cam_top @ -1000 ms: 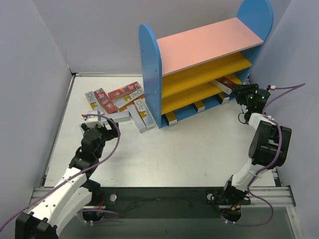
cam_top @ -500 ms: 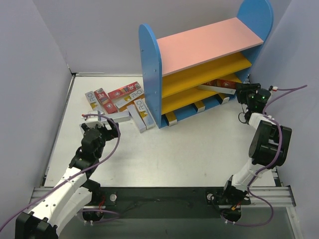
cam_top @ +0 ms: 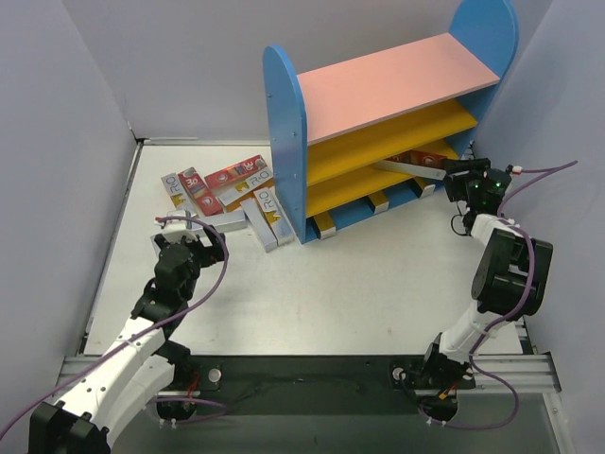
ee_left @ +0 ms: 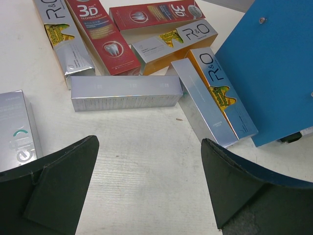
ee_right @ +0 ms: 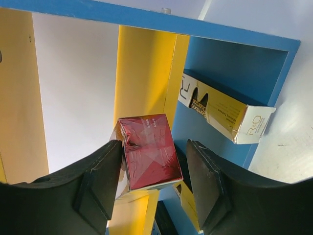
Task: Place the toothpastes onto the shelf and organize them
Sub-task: Adjust the toothpaste on the shelf.
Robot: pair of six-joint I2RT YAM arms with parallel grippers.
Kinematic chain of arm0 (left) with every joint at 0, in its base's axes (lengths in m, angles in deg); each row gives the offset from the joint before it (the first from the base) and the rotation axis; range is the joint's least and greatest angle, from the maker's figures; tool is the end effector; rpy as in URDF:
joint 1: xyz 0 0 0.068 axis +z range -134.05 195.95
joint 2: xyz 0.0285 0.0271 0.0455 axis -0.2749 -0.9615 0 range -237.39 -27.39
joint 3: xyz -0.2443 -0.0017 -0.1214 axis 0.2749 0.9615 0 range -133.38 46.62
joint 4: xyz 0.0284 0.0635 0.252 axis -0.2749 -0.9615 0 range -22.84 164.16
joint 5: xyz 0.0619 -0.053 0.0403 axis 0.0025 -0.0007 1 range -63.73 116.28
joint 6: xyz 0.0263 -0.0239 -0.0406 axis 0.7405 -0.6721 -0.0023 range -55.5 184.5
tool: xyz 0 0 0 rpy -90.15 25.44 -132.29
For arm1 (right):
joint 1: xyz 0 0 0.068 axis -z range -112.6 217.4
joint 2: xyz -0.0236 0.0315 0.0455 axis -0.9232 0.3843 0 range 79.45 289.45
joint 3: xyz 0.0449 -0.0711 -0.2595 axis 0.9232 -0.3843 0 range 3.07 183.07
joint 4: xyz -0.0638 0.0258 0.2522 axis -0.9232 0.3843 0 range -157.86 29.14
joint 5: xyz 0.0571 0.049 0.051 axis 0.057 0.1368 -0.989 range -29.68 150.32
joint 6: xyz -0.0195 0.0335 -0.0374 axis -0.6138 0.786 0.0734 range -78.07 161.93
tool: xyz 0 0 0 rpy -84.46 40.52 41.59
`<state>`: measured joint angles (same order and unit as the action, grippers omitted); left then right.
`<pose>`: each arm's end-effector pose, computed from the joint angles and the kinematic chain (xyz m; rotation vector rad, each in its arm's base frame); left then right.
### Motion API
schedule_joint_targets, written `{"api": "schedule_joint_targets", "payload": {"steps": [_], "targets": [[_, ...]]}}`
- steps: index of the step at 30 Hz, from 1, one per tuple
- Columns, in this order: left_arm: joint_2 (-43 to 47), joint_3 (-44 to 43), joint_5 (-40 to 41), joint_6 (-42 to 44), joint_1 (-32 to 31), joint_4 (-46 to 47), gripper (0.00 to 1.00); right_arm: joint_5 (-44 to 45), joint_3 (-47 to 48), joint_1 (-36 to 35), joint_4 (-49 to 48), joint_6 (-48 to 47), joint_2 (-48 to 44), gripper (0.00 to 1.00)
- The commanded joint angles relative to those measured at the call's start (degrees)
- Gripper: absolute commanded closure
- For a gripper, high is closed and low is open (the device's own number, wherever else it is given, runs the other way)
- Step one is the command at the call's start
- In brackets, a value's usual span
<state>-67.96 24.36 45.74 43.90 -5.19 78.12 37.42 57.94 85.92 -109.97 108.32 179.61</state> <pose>0.1676 -0.0520 0.2385 -0.2306 1.7968 -0.2088 0.3725 -0.1102 0.2356 0.8967 1.4570 0.9558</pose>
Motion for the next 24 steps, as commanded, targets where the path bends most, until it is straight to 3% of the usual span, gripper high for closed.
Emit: {"api": "schedule_joint_targets", "payload": {"steps": [1, 24], "targets": [[0.8, -1.1, 0.4, 0.1, 0.4, 0.6, 0.03, -2.2, 0.2, -0.9, 1.3, -1.4, -3.6, 0.45], [1.3, -0.9, -0.9, 0.7, 0.4, 0.5, 0.03, -16.4, -0.6, -3.6, 1.1, 1.0, -3.9, 0.42]]}}
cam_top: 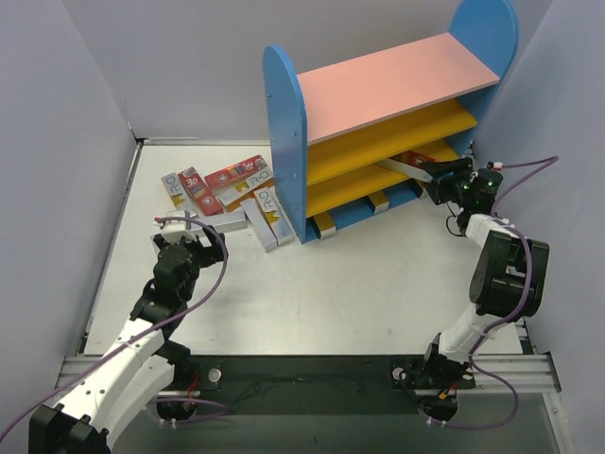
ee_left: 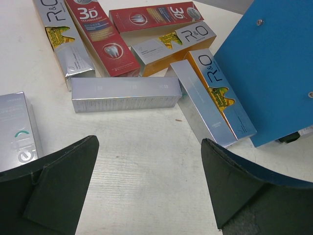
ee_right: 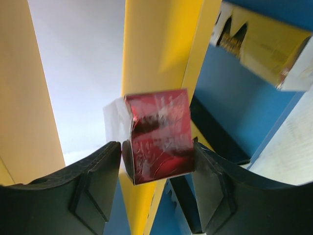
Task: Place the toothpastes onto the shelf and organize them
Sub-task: Adjust the toothpaste on the shelf.
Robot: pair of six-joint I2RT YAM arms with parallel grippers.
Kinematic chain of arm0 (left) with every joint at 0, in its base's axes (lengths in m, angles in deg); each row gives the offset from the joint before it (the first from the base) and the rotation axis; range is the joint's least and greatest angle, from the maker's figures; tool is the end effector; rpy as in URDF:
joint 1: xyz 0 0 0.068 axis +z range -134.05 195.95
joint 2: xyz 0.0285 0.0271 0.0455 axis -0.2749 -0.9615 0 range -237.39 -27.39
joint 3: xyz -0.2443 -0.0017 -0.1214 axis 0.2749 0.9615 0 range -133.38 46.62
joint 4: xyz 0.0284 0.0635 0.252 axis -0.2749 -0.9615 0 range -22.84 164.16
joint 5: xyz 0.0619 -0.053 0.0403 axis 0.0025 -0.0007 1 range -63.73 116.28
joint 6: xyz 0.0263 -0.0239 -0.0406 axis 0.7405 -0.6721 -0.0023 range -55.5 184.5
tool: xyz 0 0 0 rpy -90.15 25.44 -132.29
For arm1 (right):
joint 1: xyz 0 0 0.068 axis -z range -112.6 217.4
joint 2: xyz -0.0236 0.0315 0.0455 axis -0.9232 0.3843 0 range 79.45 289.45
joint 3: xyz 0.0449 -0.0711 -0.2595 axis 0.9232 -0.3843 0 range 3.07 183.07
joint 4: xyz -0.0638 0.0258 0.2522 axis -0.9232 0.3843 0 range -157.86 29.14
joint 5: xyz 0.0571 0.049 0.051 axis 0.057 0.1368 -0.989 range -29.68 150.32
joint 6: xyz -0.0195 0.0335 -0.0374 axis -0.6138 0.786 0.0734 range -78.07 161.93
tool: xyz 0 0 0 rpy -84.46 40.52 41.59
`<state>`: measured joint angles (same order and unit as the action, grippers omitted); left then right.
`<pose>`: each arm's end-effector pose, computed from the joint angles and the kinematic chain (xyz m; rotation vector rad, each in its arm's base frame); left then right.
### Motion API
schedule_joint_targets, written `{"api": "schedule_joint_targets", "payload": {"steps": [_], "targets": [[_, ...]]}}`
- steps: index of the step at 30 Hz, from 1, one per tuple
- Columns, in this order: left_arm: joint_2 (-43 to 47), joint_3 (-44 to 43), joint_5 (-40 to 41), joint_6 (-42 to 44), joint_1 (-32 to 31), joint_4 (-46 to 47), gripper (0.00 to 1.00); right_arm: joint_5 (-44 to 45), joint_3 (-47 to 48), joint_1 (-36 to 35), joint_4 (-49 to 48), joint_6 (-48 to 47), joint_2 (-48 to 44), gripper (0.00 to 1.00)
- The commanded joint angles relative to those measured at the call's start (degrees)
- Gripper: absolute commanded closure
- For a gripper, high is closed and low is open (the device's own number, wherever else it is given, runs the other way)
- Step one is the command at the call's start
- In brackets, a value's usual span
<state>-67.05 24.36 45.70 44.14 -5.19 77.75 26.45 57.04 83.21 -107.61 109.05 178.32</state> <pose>0.1655 -0.0513 0.2403 -0.2275 1.7883 -0.2102 0.3708 -0.0844 0.2347 0.7785 1.6023 1.1501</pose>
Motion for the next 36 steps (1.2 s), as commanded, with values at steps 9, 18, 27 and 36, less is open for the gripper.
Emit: {"api": "schedule_joint_targets", "payload": {"steps": [9, 18, 27, 36], "targets": [[0.4, -0.9, -1.3, 0.7, 0.4, 0.7, 0.03, -13.1, 2.1, 1.3, -1.0, -2.8, -0.5, 0.28], [1.3, -0.8, -0.8, 1.0, 0.4, 0.2, 0.03, -19.6, 6.5, 6.2, 5.0, -9.5, 1.8, 0.25], [0.5, -1.0, -1.3, 0.9, 0.4, 0.3, 0.03, -24.3, 15.5, 7.5, 11.2, -15.2, 6.6, 0.26], [1.0, -0.9, -1.1, 0.9, 0.4, 0.0, 0.03, -25.2, 17.0, 7.0, 10.9, -14.6, 10.2, 0.28]]}}
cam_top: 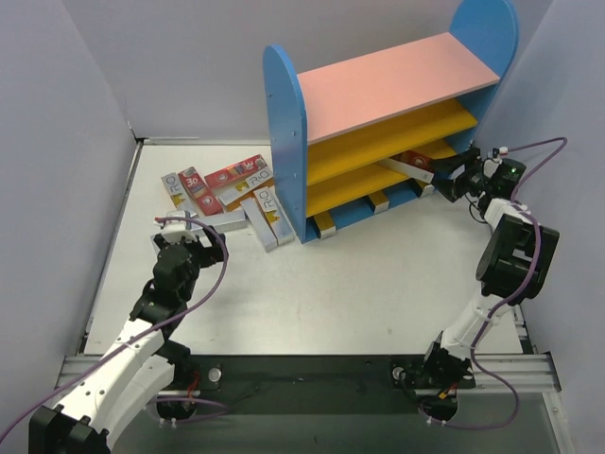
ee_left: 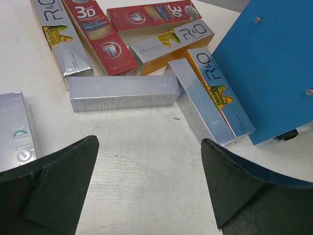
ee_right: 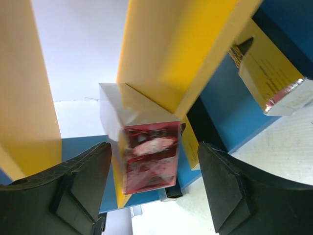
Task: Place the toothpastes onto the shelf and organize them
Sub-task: Adjust the toothpaste on the shelf.
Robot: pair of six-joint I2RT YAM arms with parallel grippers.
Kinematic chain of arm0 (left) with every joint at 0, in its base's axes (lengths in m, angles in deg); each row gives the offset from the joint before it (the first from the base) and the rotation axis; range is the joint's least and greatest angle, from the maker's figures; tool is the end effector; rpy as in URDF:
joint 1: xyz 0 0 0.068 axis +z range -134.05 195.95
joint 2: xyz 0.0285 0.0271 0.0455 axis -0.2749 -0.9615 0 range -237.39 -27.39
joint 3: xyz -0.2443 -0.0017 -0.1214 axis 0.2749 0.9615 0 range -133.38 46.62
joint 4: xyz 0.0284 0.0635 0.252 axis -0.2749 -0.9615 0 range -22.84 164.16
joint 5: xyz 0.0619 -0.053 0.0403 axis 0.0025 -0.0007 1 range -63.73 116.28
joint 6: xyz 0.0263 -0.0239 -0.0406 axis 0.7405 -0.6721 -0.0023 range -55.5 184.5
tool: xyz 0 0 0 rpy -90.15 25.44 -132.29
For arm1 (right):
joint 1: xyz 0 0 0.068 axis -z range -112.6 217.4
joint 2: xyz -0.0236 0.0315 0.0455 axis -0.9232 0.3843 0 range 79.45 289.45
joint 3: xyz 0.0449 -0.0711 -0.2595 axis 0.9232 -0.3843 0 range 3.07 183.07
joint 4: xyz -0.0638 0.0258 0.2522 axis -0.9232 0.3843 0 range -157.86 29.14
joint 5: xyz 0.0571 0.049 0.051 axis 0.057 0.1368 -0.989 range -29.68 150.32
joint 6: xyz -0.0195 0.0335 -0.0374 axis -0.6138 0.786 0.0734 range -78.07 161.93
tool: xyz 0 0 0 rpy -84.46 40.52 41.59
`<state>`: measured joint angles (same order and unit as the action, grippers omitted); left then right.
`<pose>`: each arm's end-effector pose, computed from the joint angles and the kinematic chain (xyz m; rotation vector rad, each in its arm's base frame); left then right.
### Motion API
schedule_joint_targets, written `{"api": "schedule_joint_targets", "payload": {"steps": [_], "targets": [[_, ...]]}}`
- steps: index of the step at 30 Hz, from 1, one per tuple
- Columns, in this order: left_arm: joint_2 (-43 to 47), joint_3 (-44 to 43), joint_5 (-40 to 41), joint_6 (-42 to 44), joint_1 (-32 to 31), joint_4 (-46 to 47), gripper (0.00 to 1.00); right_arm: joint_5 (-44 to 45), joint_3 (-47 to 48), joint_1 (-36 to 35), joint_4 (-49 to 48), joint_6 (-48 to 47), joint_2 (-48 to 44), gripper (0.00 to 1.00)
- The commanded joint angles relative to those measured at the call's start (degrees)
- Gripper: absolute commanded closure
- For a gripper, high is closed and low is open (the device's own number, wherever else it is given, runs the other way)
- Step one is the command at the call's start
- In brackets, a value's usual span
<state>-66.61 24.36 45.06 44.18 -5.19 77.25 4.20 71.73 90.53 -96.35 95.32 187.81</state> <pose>0.1644 -0.0512 0.2405 -0.2190 1.7917 -0.2192 0.3998 -0.1386 0.2356 0.4654 1.7845 1.2313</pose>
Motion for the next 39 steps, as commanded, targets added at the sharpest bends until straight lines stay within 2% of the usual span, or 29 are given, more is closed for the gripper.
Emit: {"api": "schedule_joint_targets", "payload": {"steps": [1, 7, 14, 18, 22, 24, 29, 39], "targets": [[0.6, -0.9, -0.5, 0.9, 0.4, 0.6, 0.03, -3.3, 2.3, -0.5, -0.4, -0.8, 1.1, 0.28], [0.3, -0.9, -0.7, 0.8, 0.4, 0.6, 0.03, -4.4, 2.0, -0.3, -0.7, -0.9, 1.2, 0.41], [0.4, -0.7, -1.0, 0.7, 0.4, 0.7, 0.03, -3.4, -1.4, 0.5, -2.9, 1.1, -2.3, 0.62], [0.5, -0.5, -1.2, 0.5, 0.4, 0.9, 0.03, -0.8, -6.4, 1.4, -9.4, 6.1, -5.1, 0.73], [0.6, -0.5, -1.3, 0.6, 0.4, 1.1, 0.03, 2.4, -9.4, 2.0, -21.2, 15.8, -5.9, 0.82], [0.6, -0.5, -1.3, 0.6, 0.4, 1.2, 0.03, 5.0, -9.8, 2.0, -23.7, 17.4, -6.1, 0.83], [0.7, -0.4, -1.1, 0.6, 0.3, 1.0, 0.03, 12.9, -10.1, 1.7, -22.5, 17.0, -8.0, 0.85], [0.8, 0.1, -0.9, 0.5, 0.3, 1.4, 0.03, 25.7, -6.5, -0.9, -9.5, 13.0, -10.4, 0.86]]}}
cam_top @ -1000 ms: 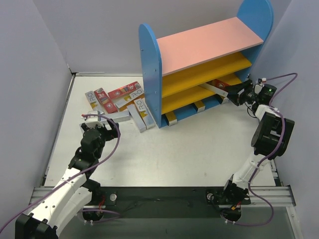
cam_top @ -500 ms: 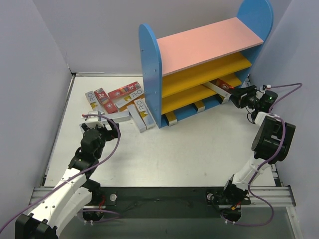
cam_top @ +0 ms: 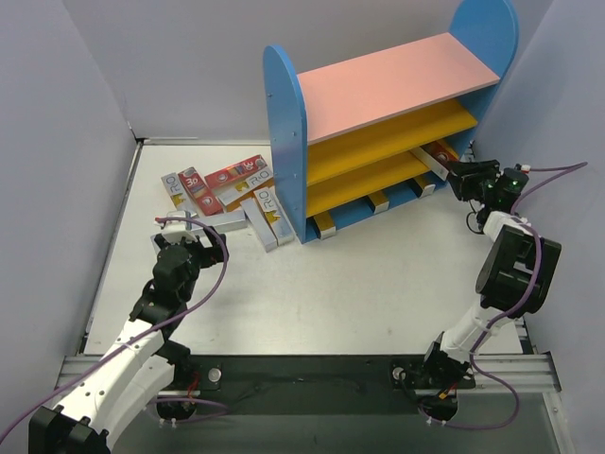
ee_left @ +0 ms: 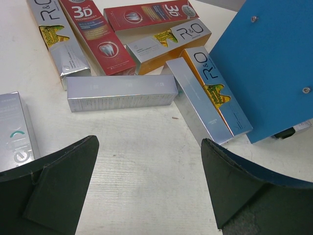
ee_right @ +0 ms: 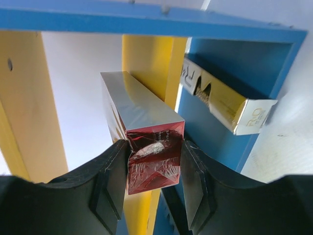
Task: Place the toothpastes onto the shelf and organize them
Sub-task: Adjust the toothpaste on the shelf.
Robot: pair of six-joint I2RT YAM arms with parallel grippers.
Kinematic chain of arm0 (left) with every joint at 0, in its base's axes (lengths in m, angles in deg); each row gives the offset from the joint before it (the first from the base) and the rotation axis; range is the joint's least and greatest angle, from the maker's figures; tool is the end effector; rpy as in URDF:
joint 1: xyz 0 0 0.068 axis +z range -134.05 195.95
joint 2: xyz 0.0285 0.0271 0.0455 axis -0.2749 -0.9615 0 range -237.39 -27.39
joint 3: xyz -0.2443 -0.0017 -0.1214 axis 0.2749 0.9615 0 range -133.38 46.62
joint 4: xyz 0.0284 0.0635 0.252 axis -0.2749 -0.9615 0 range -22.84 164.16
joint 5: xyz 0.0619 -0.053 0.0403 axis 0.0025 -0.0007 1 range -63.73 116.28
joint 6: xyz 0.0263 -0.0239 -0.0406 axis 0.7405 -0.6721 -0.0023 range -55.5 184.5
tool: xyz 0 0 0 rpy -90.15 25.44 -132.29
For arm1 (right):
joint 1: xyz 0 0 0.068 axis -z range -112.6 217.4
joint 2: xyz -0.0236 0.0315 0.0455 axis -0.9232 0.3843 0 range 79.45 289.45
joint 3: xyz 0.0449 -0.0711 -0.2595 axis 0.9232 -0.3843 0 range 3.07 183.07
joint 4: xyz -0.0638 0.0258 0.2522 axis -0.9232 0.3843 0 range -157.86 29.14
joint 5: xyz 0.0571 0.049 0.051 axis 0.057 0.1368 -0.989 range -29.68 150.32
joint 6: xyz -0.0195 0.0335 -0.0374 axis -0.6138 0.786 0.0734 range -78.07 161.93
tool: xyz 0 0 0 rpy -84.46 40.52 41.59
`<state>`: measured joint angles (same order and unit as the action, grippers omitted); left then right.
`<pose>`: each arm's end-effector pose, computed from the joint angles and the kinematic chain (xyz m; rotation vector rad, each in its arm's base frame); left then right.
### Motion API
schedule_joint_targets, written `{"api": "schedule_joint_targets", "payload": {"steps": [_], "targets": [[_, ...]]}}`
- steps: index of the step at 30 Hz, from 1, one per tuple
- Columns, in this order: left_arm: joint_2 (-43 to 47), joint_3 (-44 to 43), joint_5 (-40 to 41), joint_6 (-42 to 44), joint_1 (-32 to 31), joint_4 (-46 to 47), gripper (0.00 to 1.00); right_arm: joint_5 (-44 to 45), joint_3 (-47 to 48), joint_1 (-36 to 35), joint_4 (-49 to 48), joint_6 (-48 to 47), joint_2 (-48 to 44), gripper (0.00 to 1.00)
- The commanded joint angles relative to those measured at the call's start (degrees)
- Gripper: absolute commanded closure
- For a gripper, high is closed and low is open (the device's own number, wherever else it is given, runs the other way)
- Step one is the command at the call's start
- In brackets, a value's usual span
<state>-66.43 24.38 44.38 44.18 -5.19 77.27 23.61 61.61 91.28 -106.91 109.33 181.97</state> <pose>0.1640 -0.0515 0.2409 -0.2111 1.7912 -0.2309 0.3720 -0.1414 0.2355 0.8457 1.5439 1.0917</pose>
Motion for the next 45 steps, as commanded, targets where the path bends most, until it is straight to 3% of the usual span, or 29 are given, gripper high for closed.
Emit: {"api": "schedule_joint_targets", "payload": {"steps": [1, 14, 20, 30, 45], "targets": [[0.8, 0.1, -0.1, 0.5, 0.3, 1.4, 0.03, 8.6, 3.6, -2.2, 1.3, -1.0, -4.7, 0.86], [1.6, 0.4, 0.3, 0.5, 0.3, 1.2, 0.03, 19.2, 5.7, -6.5, 7.5, -0.8, -4.3, 0.84], [2.0, 0.6, 0.4, 0.4, 0.3, 1.2, 0.03, 21.3, 6.1, -7.9, 9.8, -0.9, -4.2, 0.73], [2.6, 0.7, 0.6, 0.5, 0.3, 1.3, 0.03, 20.0, 7.3, -8.6, 15.6, -4.2, -4.2, 0.47], [3.3, 0.8, 0.1, 0.3, 0.1, 1.5, 0.03, 16.3, 10.7, -8.4, 17.9, -6.0, -3.4, 0.31]]}}
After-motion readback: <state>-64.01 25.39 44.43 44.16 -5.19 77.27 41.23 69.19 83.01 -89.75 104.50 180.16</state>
